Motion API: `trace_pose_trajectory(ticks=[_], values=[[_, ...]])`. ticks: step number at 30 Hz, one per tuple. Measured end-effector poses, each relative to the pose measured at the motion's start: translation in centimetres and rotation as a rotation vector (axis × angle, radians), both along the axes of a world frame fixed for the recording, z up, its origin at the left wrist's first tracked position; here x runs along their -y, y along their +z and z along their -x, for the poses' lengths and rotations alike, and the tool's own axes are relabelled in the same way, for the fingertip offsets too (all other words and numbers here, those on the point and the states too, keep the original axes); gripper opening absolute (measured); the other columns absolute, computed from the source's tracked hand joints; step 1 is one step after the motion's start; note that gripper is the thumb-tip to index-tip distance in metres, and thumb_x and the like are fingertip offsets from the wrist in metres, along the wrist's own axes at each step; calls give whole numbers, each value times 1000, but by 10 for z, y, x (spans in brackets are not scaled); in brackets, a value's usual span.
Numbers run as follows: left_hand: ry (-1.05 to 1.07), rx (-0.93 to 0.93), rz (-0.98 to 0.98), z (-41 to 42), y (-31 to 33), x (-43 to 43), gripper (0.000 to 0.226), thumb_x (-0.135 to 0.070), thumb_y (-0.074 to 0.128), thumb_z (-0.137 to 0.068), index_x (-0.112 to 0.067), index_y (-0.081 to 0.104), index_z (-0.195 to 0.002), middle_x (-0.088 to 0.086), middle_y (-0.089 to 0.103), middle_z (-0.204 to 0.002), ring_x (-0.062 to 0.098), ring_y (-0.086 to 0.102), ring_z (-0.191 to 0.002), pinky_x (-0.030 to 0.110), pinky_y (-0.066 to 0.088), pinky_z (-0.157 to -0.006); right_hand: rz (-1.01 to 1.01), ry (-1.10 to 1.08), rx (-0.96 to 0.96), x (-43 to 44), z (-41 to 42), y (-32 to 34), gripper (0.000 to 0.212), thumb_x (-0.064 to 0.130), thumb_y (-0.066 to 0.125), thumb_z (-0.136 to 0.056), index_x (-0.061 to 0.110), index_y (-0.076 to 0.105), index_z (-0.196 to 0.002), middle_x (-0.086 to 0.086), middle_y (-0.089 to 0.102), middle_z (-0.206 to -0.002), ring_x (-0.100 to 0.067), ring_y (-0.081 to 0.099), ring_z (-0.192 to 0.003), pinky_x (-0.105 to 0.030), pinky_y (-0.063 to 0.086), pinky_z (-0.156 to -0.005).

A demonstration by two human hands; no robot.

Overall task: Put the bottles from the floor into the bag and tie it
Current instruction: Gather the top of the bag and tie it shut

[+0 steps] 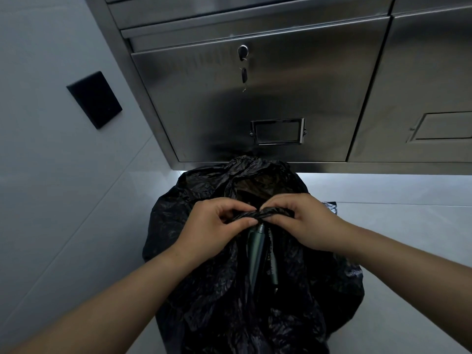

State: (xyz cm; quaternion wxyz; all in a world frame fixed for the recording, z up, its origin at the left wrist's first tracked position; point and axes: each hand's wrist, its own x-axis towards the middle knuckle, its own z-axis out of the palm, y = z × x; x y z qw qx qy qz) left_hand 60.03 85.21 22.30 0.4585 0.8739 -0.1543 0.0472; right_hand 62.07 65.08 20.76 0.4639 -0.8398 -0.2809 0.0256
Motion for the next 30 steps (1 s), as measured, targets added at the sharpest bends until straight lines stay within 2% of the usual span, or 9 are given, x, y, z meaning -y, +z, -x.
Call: trace_pose_trajectory(ticks=[2, 4, 7, 11, 16, 19, 24, 27, 30], values=[[-1, 14, -4, -2, 0, -1, 19, -24, 77, -72, -32, 74, -89, -10, 74, -85, 8, 69, -75, 34, 56, -74, -58, 12, -103, -1, 0, 1, 12, 19, 62, -88, 30, 67, -87, 8, 71, -80, -5, 65, -79, -23, 49, -73], [2, 14, -14, -4, -2, -2, 18, -24, 75, -74, -33, 73, -91, -11, 74, -86, 8, 69, -76, 34, 56, -75, -192, 66, -234, -4, 3, 0, 12, 13, 60, -89, 23, 62, -95, 6, 73, -79, -6, 67, -82, -17, 47, -77], [-14, -51, -6, -4, -6, -2, 15, -24, 71, -79, -30, 73, -93, -9, 74, -87, 10, 69, -80, 35, 56, -80, -263, 90, -307, -5, 4, 0, 14, 12, 58, -90, 20, 54, -101, 0, 75, -81, -11, 68, -87, -25, 48, -86], [-73, 20, -96, -4, -9, -1, 13, -24, 67, -83, -25, 71, -96, -14, 68, -89, -1, 62, -86, 19, 50, -79, -330, 105, -359, -4, 5, -2, 12, 11, 56, -90, 16, 53, -101, -6, 73, -80, -15, 68, -86, -27, 48, -88], [-75, 56, -103, -3, -6, 3, 16, -25, 68, -82, -23, 71, -98, -19, 65, -90, -5, 60, -89, 9, 45, -79, -435, 34, -376, -5, 3, -5, 10, 8, 53, -91, 13, 55, -99, -3, 69, -71, -14, 67, -73, -20, 48, -76], [-100, 14, -104, 0, -7, 7, 22, -29, 67, -82, -22, 70, -103, -18, 63, -86, -7, 58, -84, 5, 41, -74, -420, 30, -373, -5, 2, -5, 8, 9, 52, -92, 13, 55, -98, -3, 67, -70, -11, 65, -71, -19, 48, -74], [-89, 78, -125, 0, -7, 6, 17, -26, 67, -82, -18, 71, -96, -19, 60, -79, -7, 56, -79, 5, 39, -72, -335, 18, -259, -5, 4, -6, 5, 9, 57, -90, 13, 56, -92, -5, 63, -83, -10, 60, -79, -21, 47, -78], [-56, 126, -93, -1, -4, 6, 13, -25, 68, -82, -19, 72, -93, -18, 63, -83, -6, 59, -83, 5, 41, -75, -382, -56, -176, -4, 1, -6, 13, 6, 63, -84, 18, 60, -88, -14, 62, -86, -19, 59, -82, -30, 47, -79], [-12, 61, 7, -2, -1, 6, 6, -22, 67, -83, -24, 70, -87, -15, 67, -82, -4, 62, -81, 9, 45, -75, -450, -89, -156, -6, 0, -5, 18, 3, 66, -82, 21, 64, -86, -7, 67, -83, -12, 62, -78, -21, 49, -75]])
